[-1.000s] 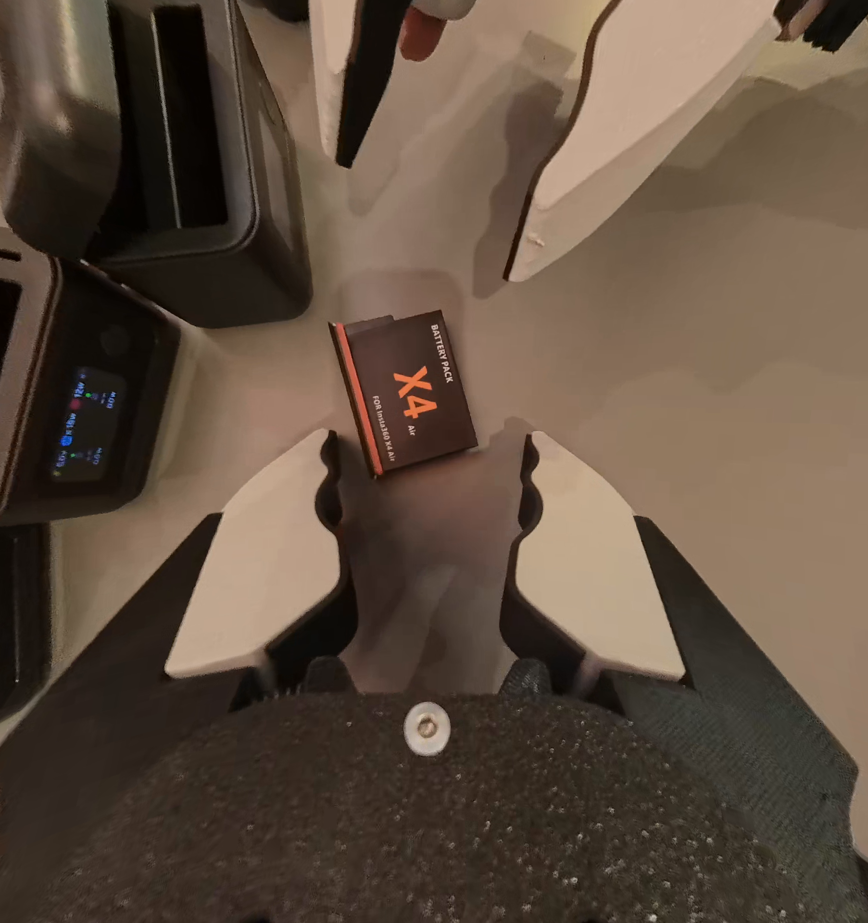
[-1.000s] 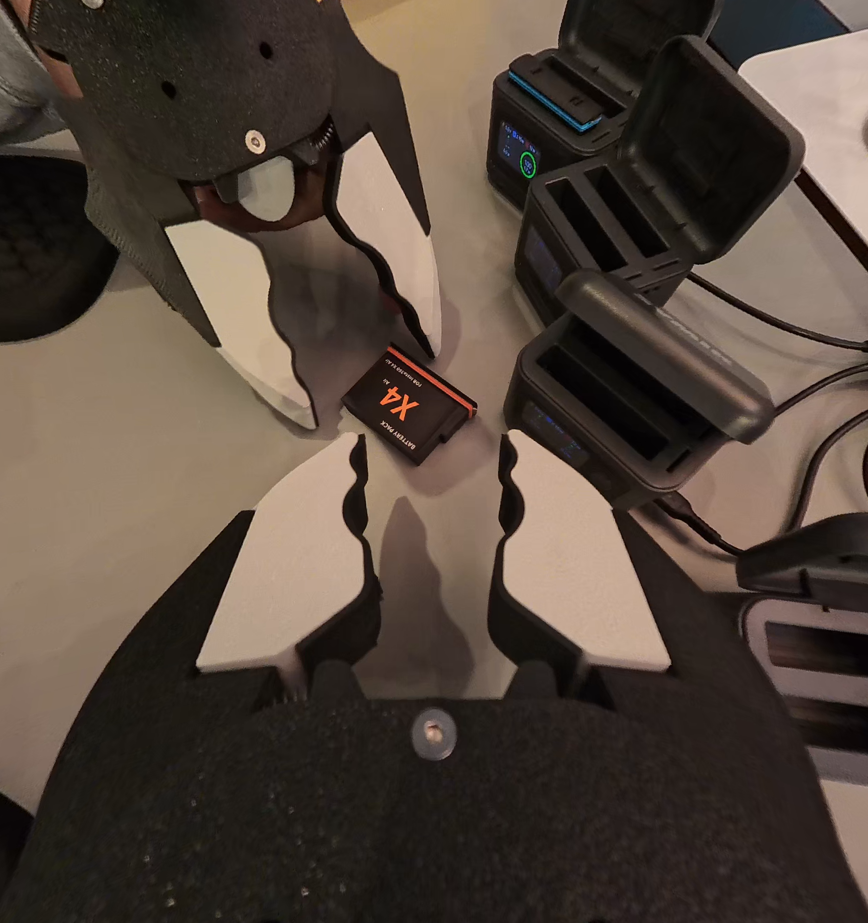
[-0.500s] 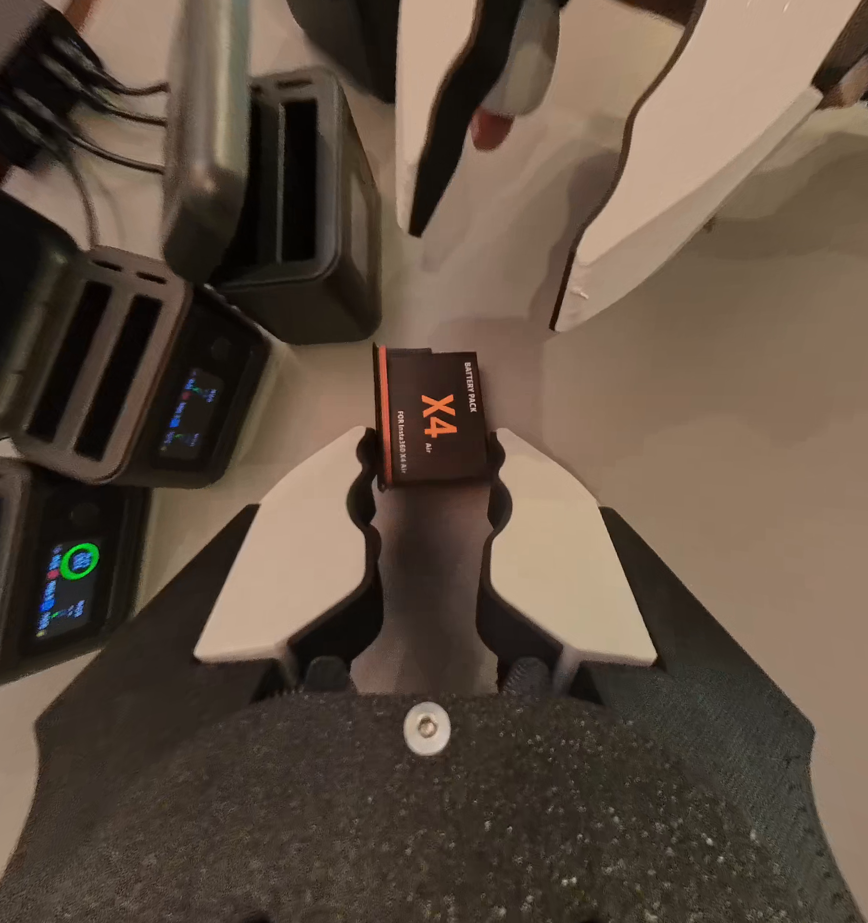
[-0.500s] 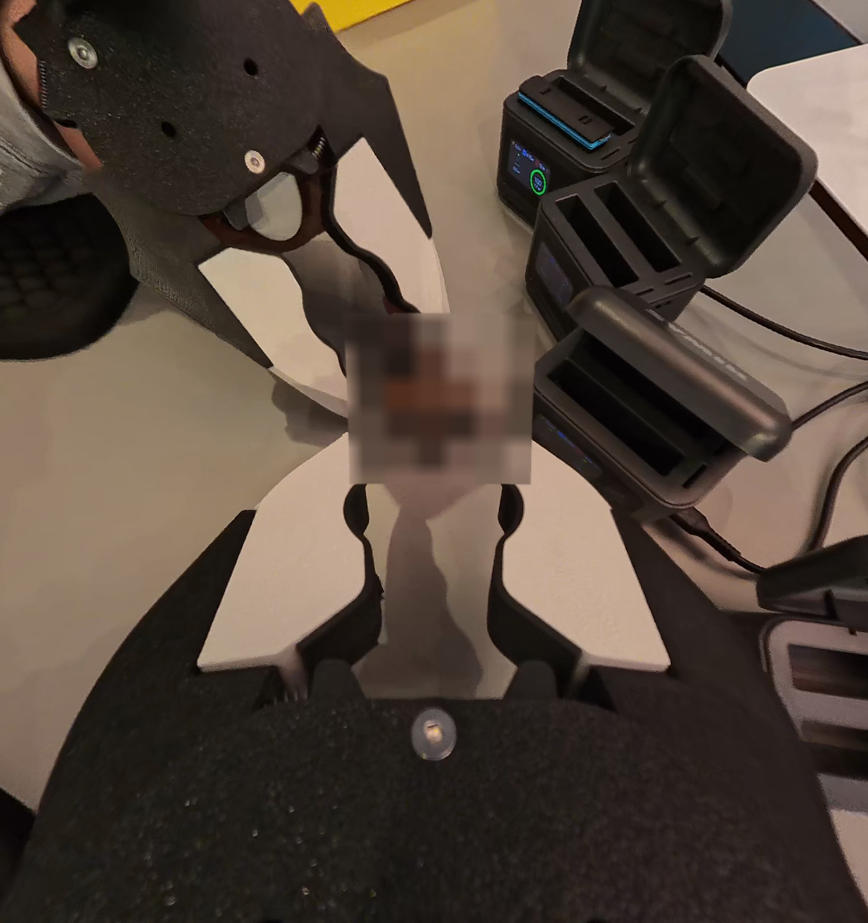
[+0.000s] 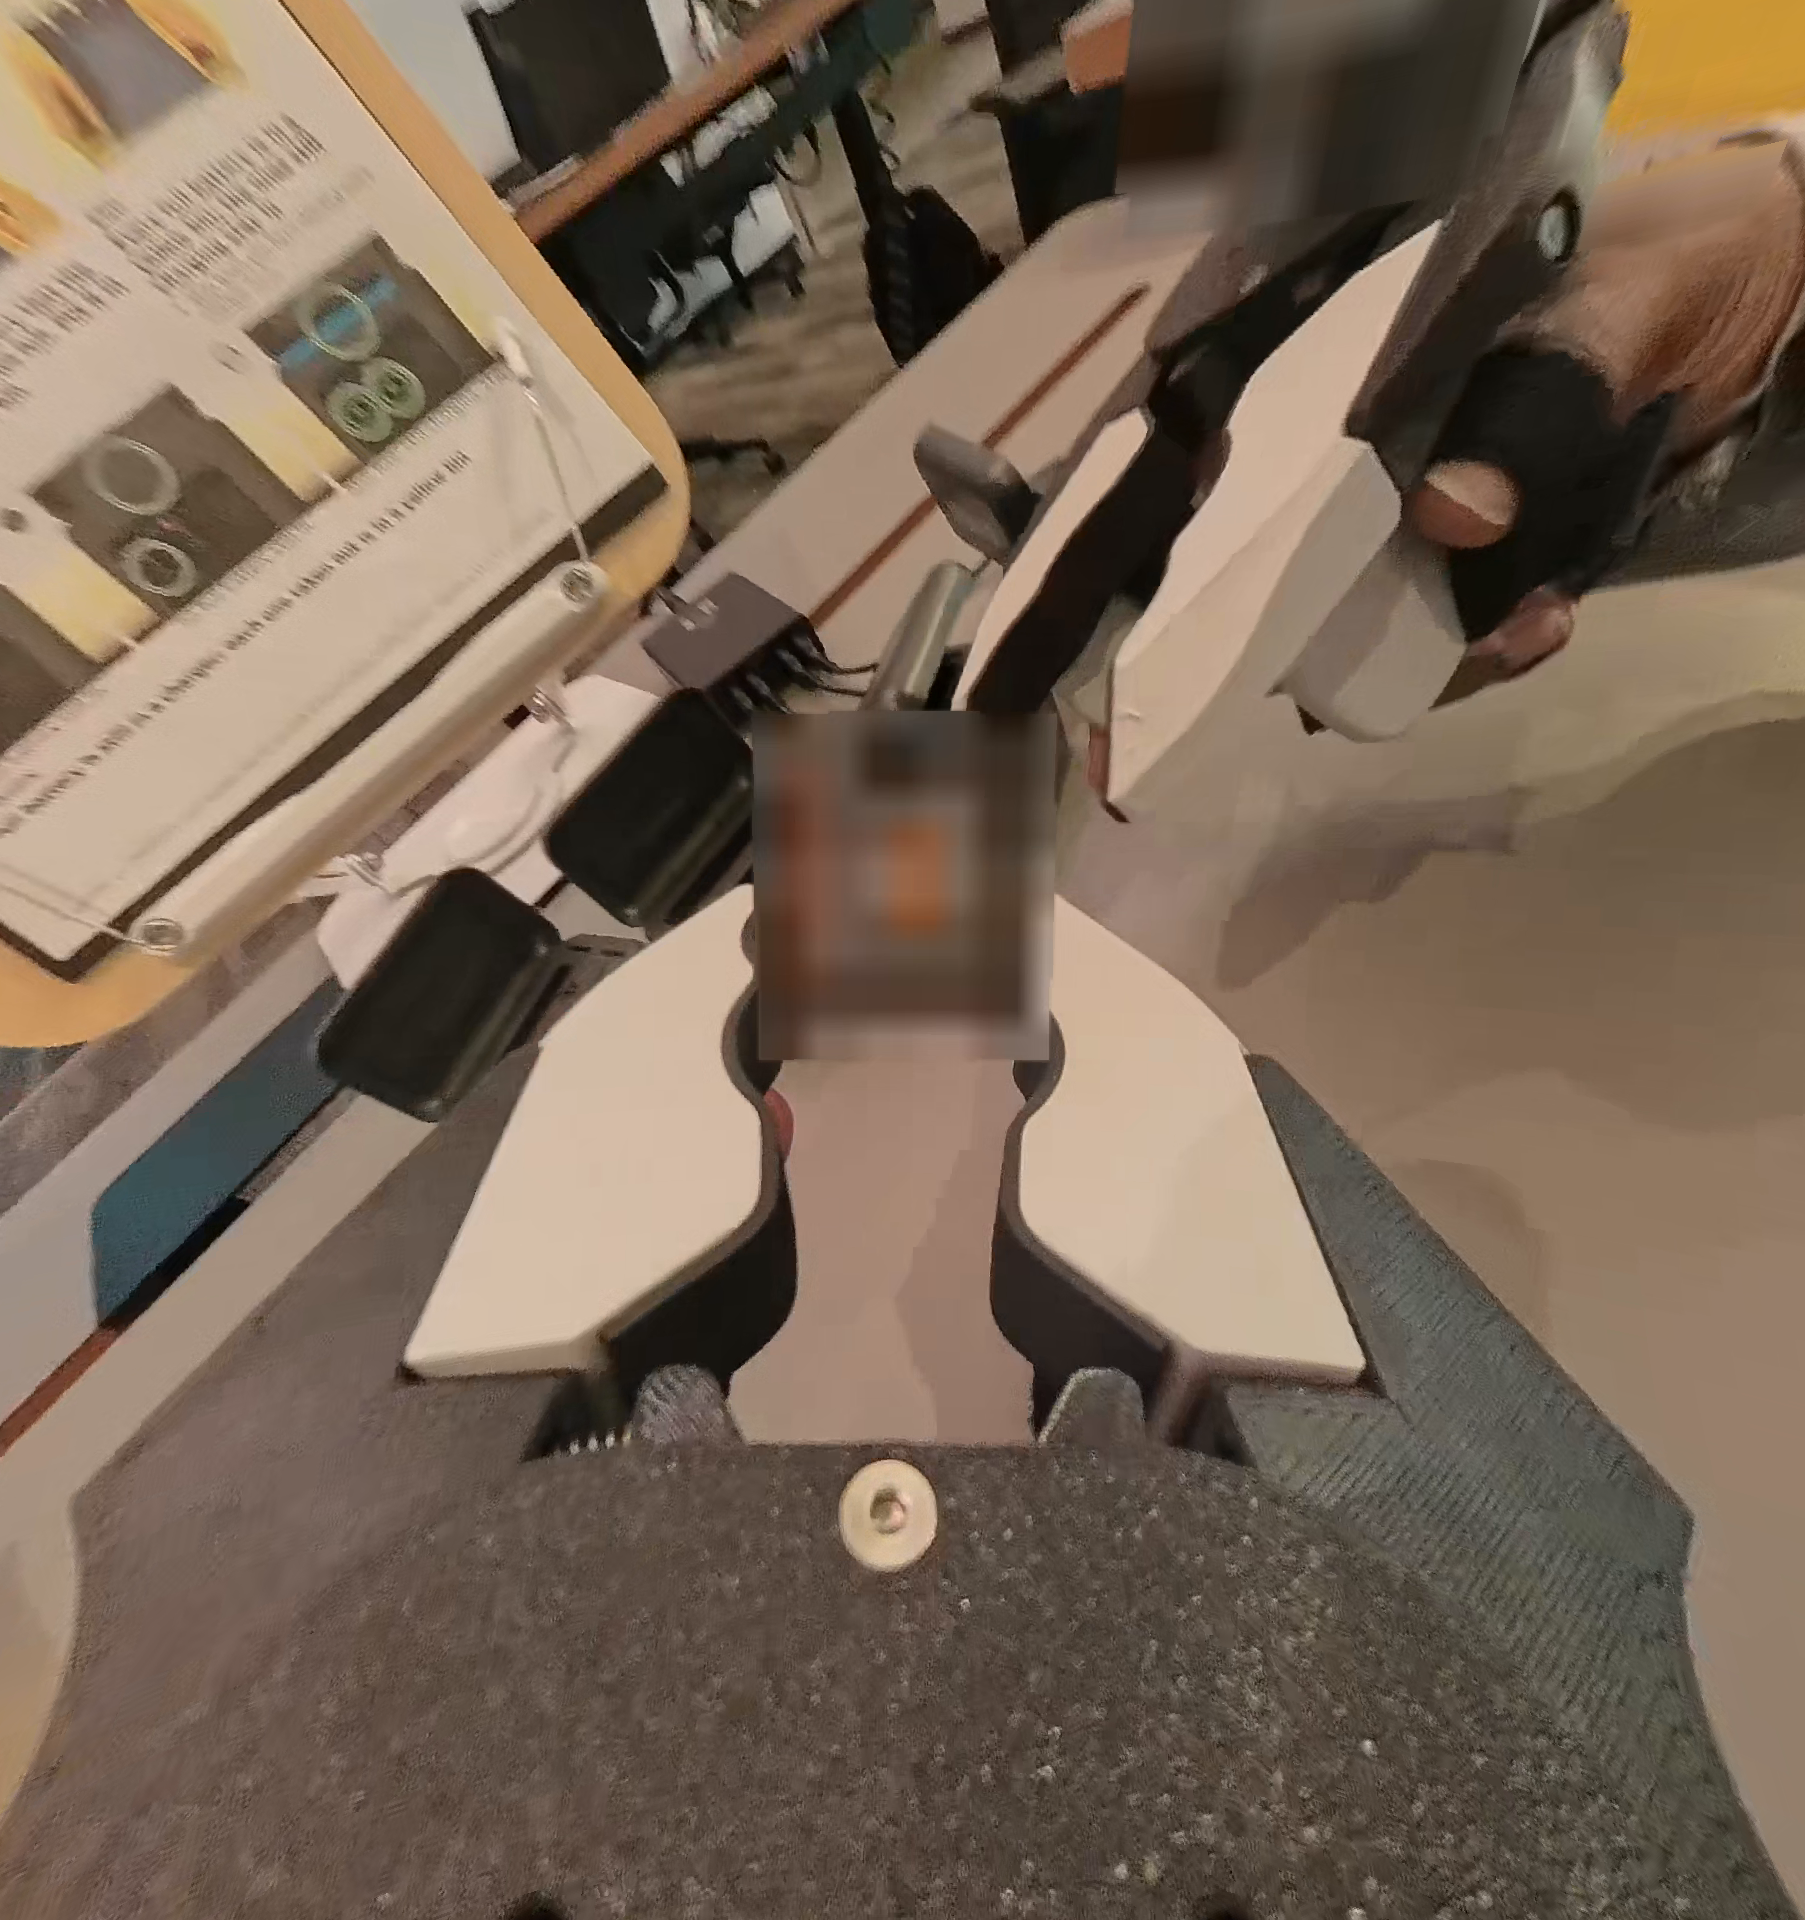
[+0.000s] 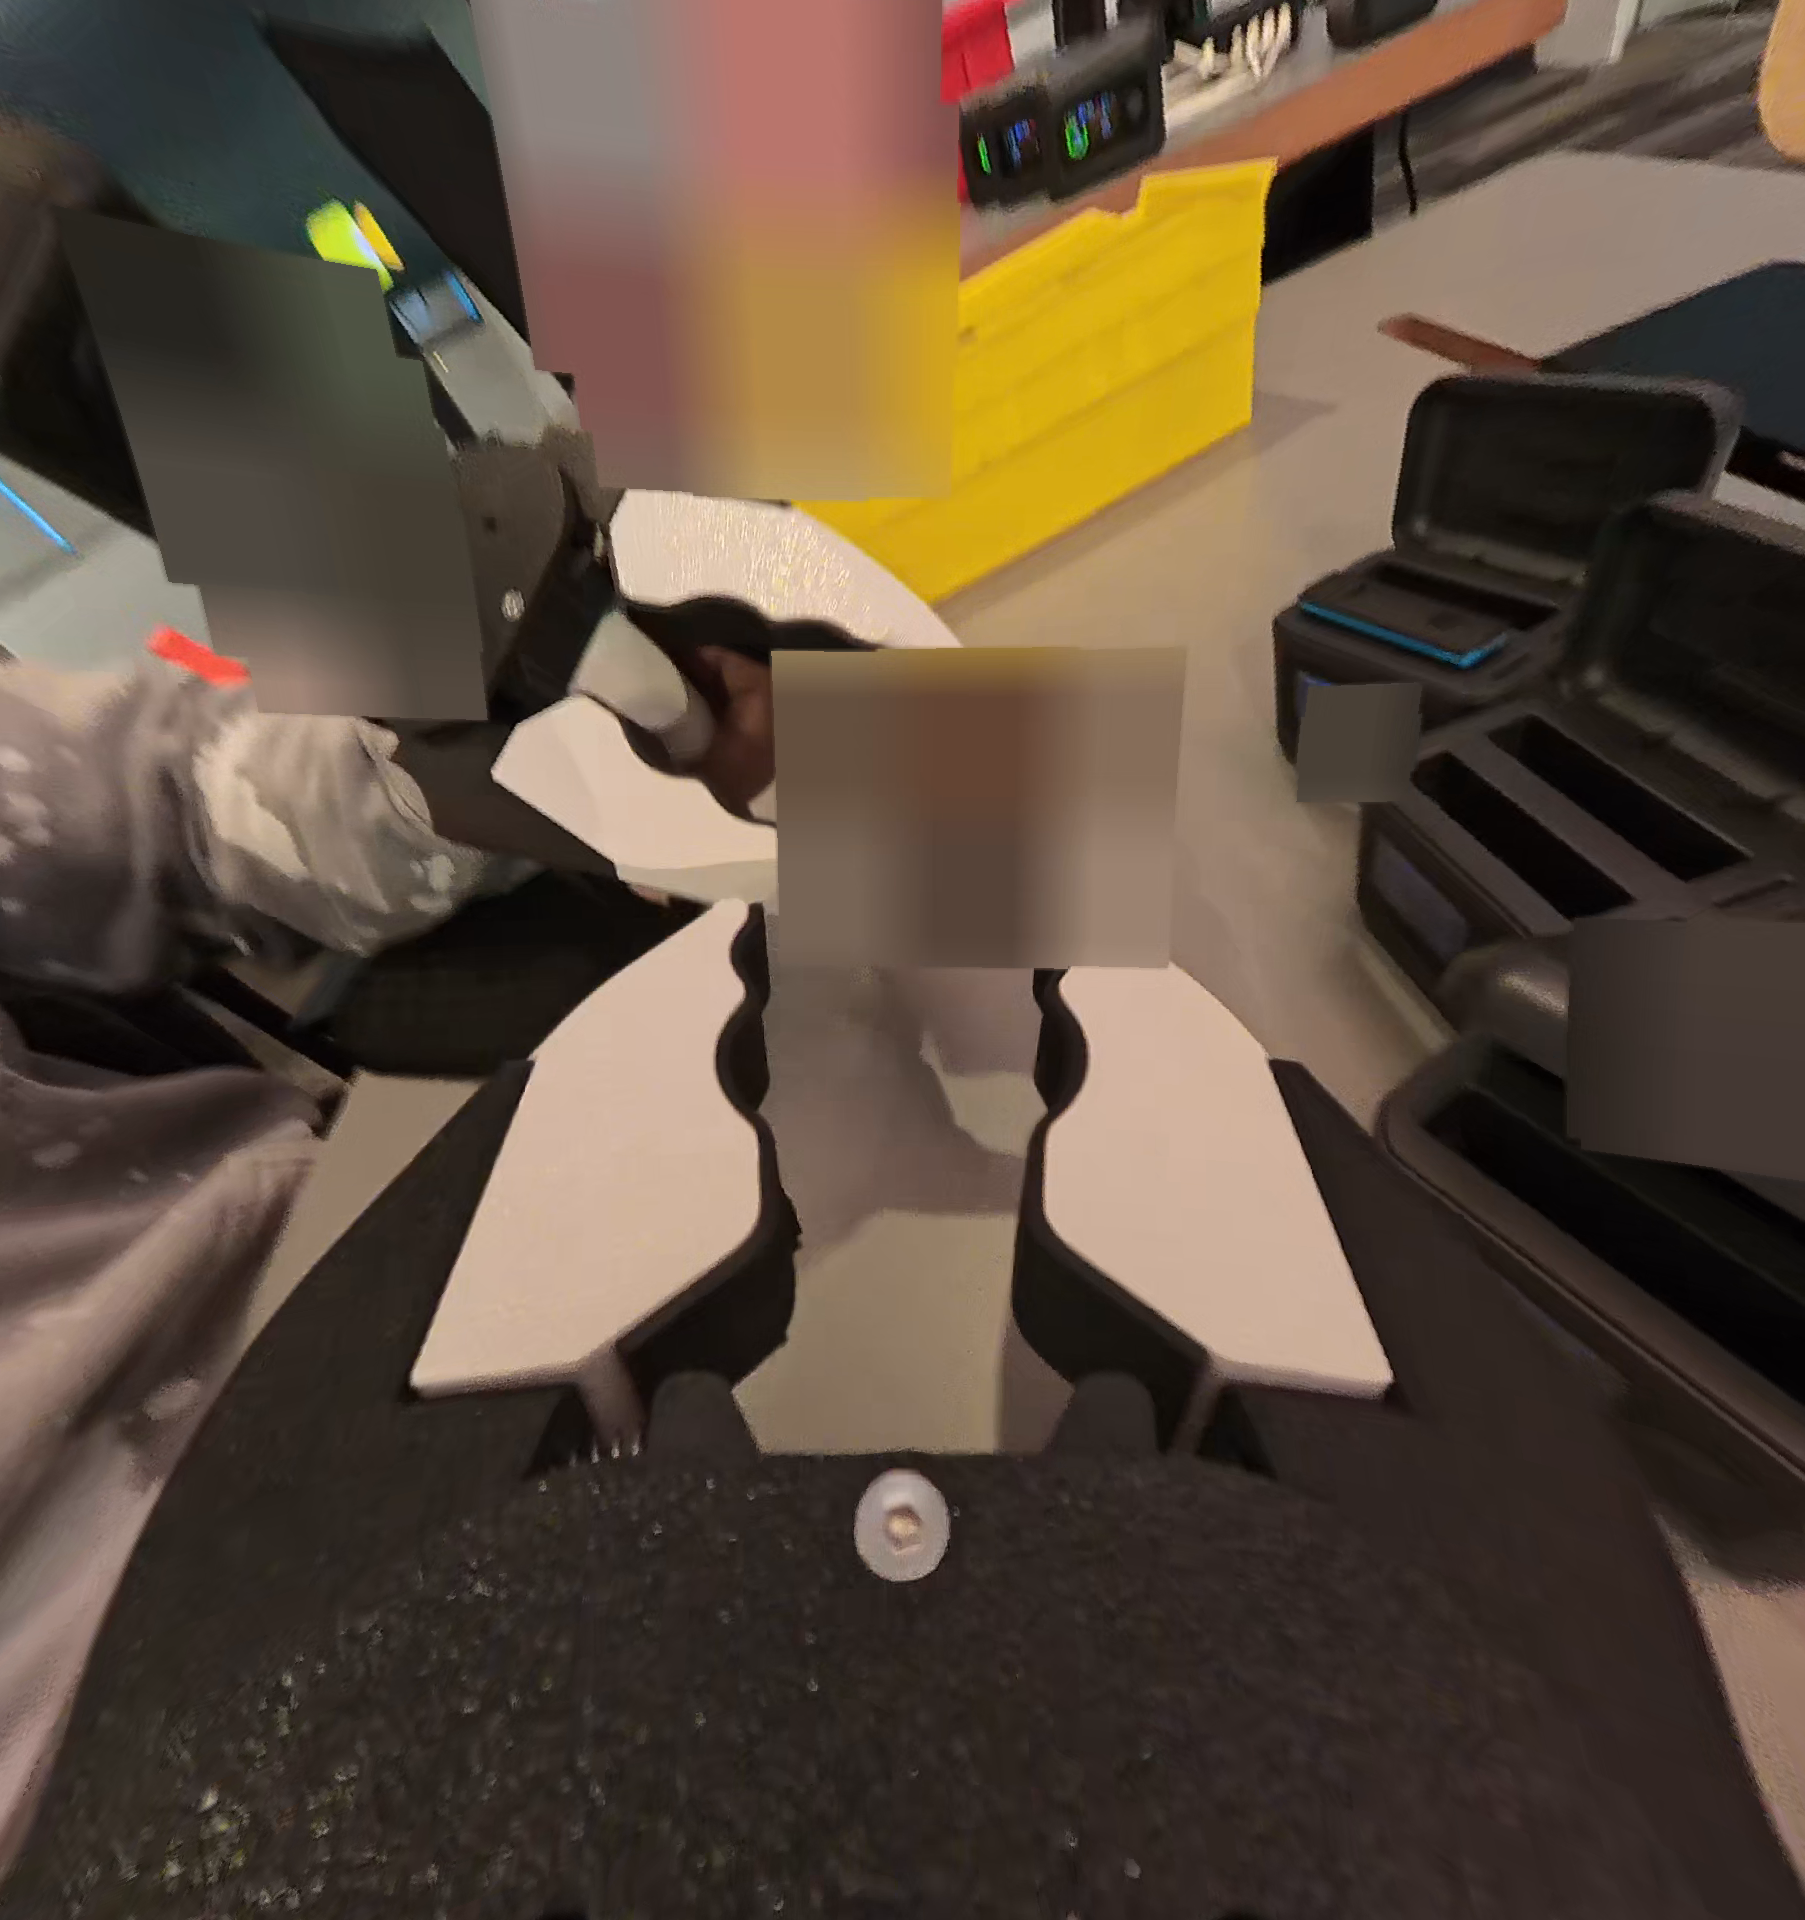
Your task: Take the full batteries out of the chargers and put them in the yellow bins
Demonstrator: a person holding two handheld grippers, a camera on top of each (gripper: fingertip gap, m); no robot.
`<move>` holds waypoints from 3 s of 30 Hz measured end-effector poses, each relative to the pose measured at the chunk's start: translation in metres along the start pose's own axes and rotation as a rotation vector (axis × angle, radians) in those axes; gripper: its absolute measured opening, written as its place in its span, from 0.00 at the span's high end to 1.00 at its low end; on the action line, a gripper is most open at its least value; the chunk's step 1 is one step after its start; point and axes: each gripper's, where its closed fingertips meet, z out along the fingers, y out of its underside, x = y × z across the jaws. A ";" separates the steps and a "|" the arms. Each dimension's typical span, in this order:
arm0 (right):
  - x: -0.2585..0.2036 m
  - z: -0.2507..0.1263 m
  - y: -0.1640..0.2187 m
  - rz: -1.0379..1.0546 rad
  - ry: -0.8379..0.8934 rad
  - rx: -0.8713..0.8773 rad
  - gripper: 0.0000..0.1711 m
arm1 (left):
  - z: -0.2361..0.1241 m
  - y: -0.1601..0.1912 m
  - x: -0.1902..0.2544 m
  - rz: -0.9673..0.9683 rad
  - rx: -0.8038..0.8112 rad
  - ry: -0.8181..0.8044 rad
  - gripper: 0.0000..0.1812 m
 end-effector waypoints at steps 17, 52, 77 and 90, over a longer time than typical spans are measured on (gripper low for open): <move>0.001 0.020 -0.035 -0.082 0.162 0.206 0.94 | -0.019 -0.009 -0.010 -0.275 0.087 0.045 0.73; -0.024 0.057 -0.026 -1.538 0.886 -0.067 0.84 | -0.051 -0.005 -0.033 -1.215 0.053 0.671 0.92; -0.059 0.046 -0.013 -0.415 -0.035 0.162 0.94 | -0.072 -0.016 0.009 -0.164 0.025 0.532 0.91; -0.039 0.045 -0.009 -0.440 0.085 0.116 0.93 | -0.062 -0.002 -0.004 0.138 -0.169 0.472 0.91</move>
